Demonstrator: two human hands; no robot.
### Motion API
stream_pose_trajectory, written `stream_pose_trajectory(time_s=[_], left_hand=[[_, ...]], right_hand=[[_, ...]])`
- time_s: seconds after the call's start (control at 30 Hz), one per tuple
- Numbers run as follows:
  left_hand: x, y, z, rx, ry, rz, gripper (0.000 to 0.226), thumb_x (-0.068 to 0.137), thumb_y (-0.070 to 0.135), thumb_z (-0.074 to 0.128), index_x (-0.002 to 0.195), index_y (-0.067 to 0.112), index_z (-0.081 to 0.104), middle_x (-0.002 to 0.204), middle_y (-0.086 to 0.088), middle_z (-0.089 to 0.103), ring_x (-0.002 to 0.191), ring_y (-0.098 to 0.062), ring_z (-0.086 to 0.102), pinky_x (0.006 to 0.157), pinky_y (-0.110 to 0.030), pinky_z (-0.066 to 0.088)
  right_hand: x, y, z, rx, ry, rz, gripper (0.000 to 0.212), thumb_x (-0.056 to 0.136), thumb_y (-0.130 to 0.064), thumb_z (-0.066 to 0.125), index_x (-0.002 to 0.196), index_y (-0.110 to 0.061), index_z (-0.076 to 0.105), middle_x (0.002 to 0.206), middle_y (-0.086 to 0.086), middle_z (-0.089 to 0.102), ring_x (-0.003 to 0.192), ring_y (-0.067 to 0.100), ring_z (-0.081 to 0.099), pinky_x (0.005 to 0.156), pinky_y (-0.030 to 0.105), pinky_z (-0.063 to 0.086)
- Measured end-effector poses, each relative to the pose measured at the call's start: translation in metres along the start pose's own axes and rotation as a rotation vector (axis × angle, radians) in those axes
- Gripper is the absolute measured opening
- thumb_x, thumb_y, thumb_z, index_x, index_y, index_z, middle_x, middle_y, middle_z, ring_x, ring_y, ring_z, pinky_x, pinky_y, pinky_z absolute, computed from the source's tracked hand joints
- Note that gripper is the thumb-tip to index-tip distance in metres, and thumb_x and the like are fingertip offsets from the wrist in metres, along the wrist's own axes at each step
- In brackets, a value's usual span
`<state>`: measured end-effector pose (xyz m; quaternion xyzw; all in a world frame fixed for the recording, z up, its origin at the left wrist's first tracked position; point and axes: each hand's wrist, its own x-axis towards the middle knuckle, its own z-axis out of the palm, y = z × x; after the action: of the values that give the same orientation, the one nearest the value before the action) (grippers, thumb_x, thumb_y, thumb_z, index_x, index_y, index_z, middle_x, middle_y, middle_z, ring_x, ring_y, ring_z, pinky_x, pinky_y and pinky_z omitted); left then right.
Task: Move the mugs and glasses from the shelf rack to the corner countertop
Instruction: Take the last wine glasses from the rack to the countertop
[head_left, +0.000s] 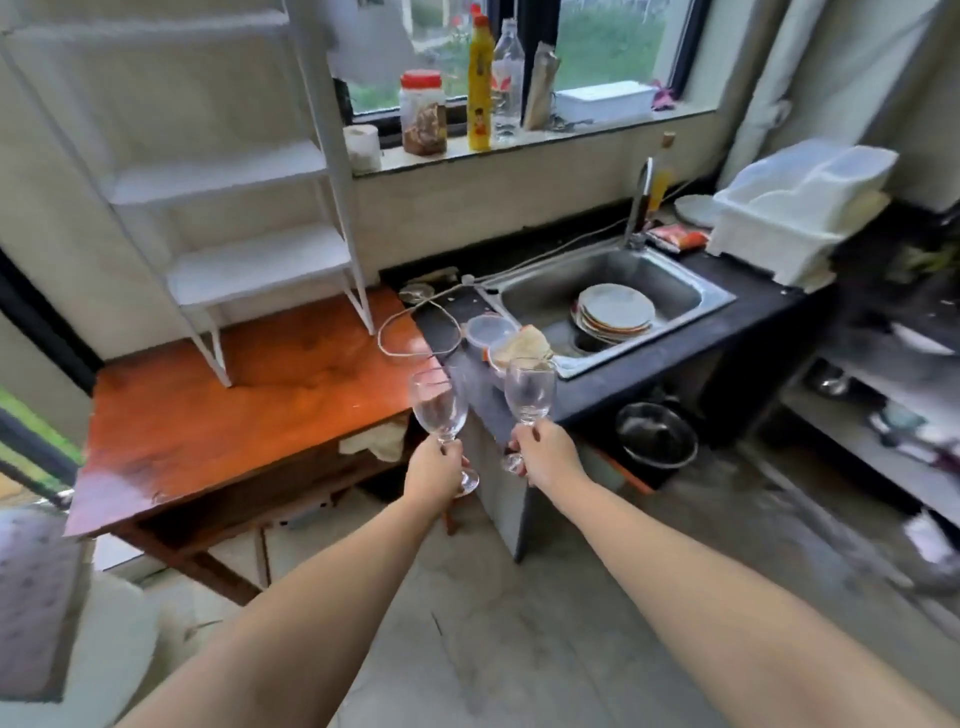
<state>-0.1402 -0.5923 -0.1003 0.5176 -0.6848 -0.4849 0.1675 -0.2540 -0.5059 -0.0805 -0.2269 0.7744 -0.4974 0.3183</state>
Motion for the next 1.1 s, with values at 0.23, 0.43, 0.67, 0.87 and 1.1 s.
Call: stream_pose_trajectory(time_s=[0.23,0.43,0.67,0.87,1.1], left_hand=[[-0.072,0.009,0.111,0.049,-0.197,-0.002,0.024,0.093,0.014,0.042,0.079,0.004,0.059,0.063,-0.006,0.057,0.056,-0.021,0.054,0.051,-0.027,0.045],[-0.154,0.016,0.208,0.109,-0.319,-0.007,0.029,0.093,0.014,0.041,0.083,-0.001,0.064,0.080,-0.015,0.065,0.079,-0.031,0.064,0.082,-0.039,0.053],[-0.250,0.041,0.331,0.287,-0.615,0.110,0.028,0.091,0.011,0.040,0.073,0.005,0.060,0.055,-0.003,0.056,0.045,-0.015,0.053,0.033,-0.013,0.039],[-0.294,0.065,0.422,0.377,-0.834,0.228,0.020,0.094,0.012,0.040,0.084,0.005,0.056,0.077,-0.007,0.062,0.045,-0.015,0.050,0.036,-0.019,0.042],[-0.291,0.114,0.532,0.489,-0.994,0.351,0.021,0.093,0.012,0.040,0.080,0.007,0.056,0.081,-0.008,0.064,0.050,-0.015,0.051,0.047,-0.023,0.044]], right_hand=[[-0.052,0.084,-0.114,0.040,0.158,0.154,0.018,0.096,-0.016,0.039,0.085,-0.013,0.053,0.079,-0.002,0.057,0.043,0.012,0.046,0.033,0.017,0.031],[-0.125,0.161,-0.216,0.080,0.284,0.249,0.018,0.096,-0.014,0.037,0.084,-0.013,0.051,0.076,-0.001,0.054,0.043,0.012,0.045,0.034,0.016,0.029],[-0.207,0.238,-0.332,0.097,0.529,0.386,0.018,0.097,-0.018,0.041,0.085,-0.010,0.052,0.079,0.003,0.057,0.043,0.012,0.050,0.038,0.021,0.035],[-0.239,0.290,-0.399,0.177,0.706,0.464,0.018,0.097,-0.020,0.042,0.087,-0.009,0.053,0.081,0.004,0.059,0.044,0.013,0.050,0.039,0.022,0.035],[-0.222,0.328,-0.485,0.240,0.882,0.565,0.020,0.095,-0.018,0.039,0.083,-0.009,0.052,0.077,0.006,0.057,0.043,0.012,0.051,0.030,0.014,0.033]])
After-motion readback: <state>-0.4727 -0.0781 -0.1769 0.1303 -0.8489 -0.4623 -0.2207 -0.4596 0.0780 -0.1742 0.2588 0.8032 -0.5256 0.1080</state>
